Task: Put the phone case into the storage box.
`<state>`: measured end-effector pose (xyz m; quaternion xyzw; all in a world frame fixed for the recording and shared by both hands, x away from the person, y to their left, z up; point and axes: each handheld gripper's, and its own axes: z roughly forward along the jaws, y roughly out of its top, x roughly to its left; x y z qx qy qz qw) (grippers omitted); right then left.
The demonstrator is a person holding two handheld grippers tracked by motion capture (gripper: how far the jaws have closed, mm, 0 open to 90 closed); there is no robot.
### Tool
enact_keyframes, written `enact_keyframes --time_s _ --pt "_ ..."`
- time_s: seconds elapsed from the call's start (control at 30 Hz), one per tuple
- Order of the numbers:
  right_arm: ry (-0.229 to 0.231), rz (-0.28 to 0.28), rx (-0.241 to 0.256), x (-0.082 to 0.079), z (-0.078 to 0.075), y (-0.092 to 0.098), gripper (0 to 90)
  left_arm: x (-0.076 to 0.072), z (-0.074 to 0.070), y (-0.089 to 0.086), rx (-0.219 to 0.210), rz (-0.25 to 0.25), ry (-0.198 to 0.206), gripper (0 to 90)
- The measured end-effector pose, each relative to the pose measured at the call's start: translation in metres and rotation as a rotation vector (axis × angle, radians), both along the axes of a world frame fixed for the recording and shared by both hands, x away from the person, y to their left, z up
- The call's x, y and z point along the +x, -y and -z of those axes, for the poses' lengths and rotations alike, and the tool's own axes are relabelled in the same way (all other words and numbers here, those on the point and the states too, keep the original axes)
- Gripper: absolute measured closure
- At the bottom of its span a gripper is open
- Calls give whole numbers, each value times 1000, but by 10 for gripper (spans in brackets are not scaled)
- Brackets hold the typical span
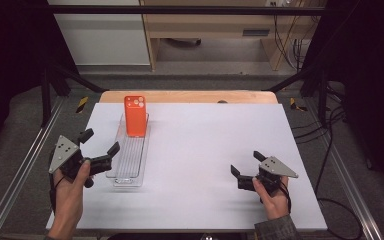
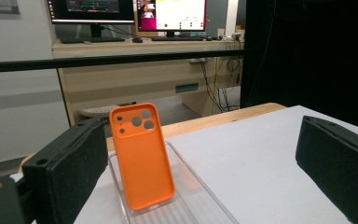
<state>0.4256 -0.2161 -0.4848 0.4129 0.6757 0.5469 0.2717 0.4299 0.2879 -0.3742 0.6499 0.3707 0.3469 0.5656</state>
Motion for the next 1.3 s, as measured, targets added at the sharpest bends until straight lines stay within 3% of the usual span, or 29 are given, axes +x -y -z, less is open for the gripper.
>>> enact_keyframes --time_s 0.57,0.93,1.3 --pt "10 -5 -8 -4 2 7 29 -8 25 -31 -49 -59 0 23" --pt "29 -16 -22 -6 3 11 32 -8 46 -35 -41 -38 -1 27" --pt "92 -23 -24 -12 5 19 31 -7 64 -33 -37 -2 10 30"
